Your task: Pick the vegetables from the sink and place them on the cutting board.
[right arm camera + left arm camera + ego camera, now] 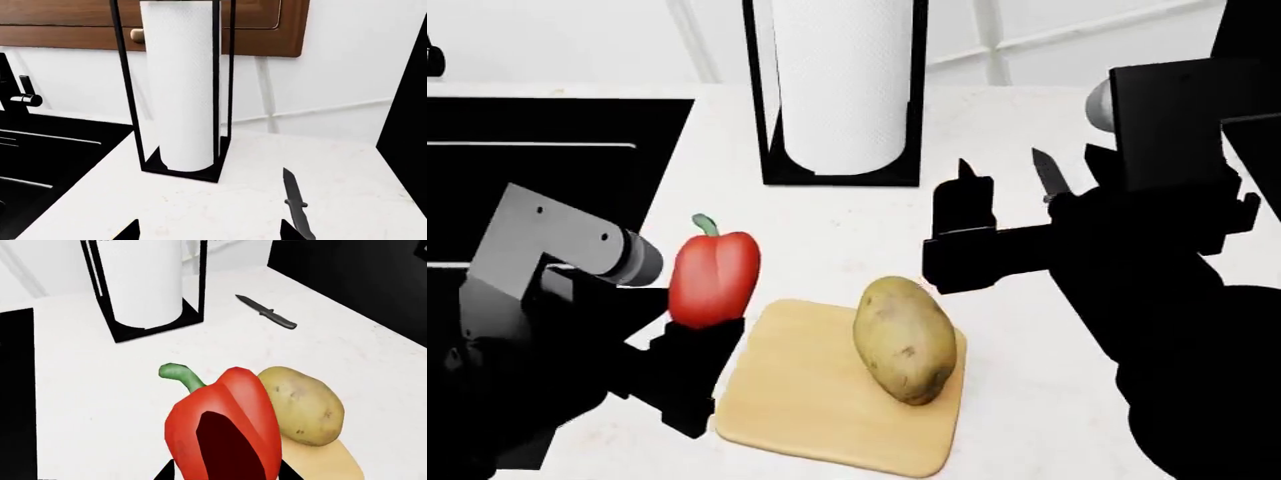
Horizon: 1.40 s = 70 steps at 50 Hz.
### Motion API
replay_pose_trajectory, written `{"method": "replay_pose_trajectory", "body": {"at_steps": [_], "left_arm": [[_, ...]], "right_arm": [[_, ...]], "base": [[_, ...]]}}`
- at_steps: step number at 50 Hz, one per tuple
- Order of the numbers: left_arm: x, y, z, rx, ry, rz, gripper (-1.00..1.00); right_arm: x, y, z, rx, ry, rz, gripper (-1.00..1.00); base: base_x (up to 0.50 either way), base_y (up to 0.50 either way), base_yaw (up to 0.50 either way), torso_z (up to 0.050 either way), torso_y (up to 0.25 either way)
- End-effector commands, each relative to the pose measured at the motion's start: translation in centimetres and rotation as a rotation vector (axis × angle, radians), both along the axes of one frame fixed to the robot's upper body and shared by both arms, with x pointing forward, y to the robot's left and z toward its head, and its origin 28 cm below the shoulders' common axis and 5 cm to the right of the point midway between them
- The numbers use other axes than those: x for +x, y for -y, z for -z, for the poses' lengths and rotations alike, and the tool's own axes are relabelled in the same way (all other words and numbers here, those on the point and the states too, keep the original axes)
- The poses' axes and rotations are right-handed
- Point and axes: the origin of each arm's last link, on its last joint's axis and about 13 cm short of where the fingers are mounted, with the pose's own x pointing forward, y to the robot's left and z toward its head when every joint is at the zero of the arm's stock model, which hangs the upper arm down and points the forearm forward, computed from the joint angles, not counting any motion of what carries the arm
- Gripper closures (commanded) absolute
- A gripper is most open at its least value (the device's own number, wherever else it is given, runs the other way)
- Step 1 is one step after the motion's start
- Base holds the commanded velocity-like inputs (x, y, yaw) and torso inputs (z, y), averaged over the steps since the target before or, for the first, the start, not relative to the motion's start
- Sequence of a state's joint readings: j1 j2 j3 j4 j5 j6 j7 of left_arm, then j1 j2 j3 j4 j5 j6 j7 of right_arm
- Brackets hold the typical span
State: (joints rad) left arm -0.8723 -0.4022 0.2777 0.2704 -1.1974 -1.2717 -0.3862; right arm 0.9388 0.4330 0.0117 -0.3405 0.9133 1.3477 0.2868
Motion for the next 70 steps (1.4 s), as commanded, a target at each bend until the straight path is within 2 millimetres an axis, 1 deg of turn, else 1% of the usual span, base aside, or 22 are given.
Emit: {"method": "replay_pose_trajectory", "body": {"at_steps": [1, 2, 5, 11, 16, 20, 23, 28, 31, 40, 47, 52, 53, 65, 70], "left_arm": [[1.5, 2.4, 0.1, 0.057, -0.012, 0.086, 1.00], [1.6, 2.5, -0.1, 0.060, -0.009, 0.088, 1.00], [1.9, 2.8, 0.2, 0.056, -0.025, 0.093, 1.00], [2.0, 3.4, 0.2, 0.055, -0.048, 0.113, 1.00], [1.9, 3.5, 0.4, 0.063, -0.052, 0.111, 1.00], [1.8, 3.5, 0.7, 0.074, -0.060, 0.114, 1.00], [1.8, 3.3, 0.7, 0.071, -0.057, 0.111, 1.00], [2.0, 3.3, 1.3, 0.095, -0.056, 0.101, 1.00], [2.0, 3.3, 1.9, 0.100, -0.073, 0.101, 1.00], [1.6, 3.7, 2.4, 0.103, -0.093, 0.128, 1.00], [1.5, 3.7, 2.2, 0.109, -0.089, 0.131, 1.00], [1.4, 3.6, 1.7, 0.101, -0.083, 0.130, 1.00], [1.4, 3.5, 1.7, 0.099, -0.085, 0.129, -1.00], [0.8, 3.3, 0.4, 0.088, -0.048, 0.109, -1.00], [0.5, 3.0, -1.2, 0.064, -0.006, 0.095, -1.00]], "right_arm": [[-0.2, 0.2, -0.4, 0.038, 0.024, 0.014, -1.00], [-0.2, 0.3, -0.2, 0.041, 0.021, 0.014, -1.00], [-0.1, 0.2, 0.3, 0.047, 0.009, 0.011, -1.00], [-0.1, 0.3, 0.5, 0.050, -0.003, 0.009, -1.00], [-0.1, 0.3, 0.7, 0.050, -0.013, 0.008, -1.00], [-0.1, 0.1, 0.4, 0.048, -0.008, -0.004, -1.00], [0.0, -0.1, 0.9, 0.045, -0.028, -0.012, -1.00], [0.0, -0.2, 0.8, 0.044, -0.026, -0.020, -1.00], [-0.1, -0.3, 1.2, 0.045, -0.039, -0.024, -1.00], [-0.2, -0.1, 1.5, 0.053, -0.046, -0.022, -1.00], [-0.2, 0.0, 1.8, 0.061, -0.051, -0.020, -1.00], [-0.2, 0.0, 1.7, 0.064, -0.049, -0.020, -1.00], [-0.2, 0.0, 1.7, 0.066, -0.051, -0.022, -1.00], [-0.3, 0.0, 1.7, 0.067, -0.050, -0.022, -1.00], [-0.2, -0.1, 1.9, 0.068, -0.052, -0.023, -1.00]], "base": [[0.00, 0.00, 0.00, 0.000, 0.000], [0.00, 0.00, 0.00, 0.000, 0.000], [0.00, 0.00, 0.00, 0.000, 0.000], [0.00, 0.00, 0.00, 0.000, 0.000], [0.00, 0.00, 0.00, 0.000, 0.000], [0.00, 0.00, 0.00, 0.000, 0.000], [0.00, 0.00, 0.00, 0.000, 0.000], [0.00, 0.00, 0.00, 0.000, 0.000], [0.00, 0.00, 0.00, 0.000, 0.000], [0.00, 0.00, 0.00, 0.000, 0.001], [0.00, 0.00, 0.00, 0.000, 0.000], [0.00, 0.00, 0.00, 0.000, 0.000], [0.00, 0.00, 0.00, 0.000, 0.000], [0.00, 0.00, 0.00, 0.000, 0.000], [0.00, 0.00, 0.00, 0.000, 0.000]]}}
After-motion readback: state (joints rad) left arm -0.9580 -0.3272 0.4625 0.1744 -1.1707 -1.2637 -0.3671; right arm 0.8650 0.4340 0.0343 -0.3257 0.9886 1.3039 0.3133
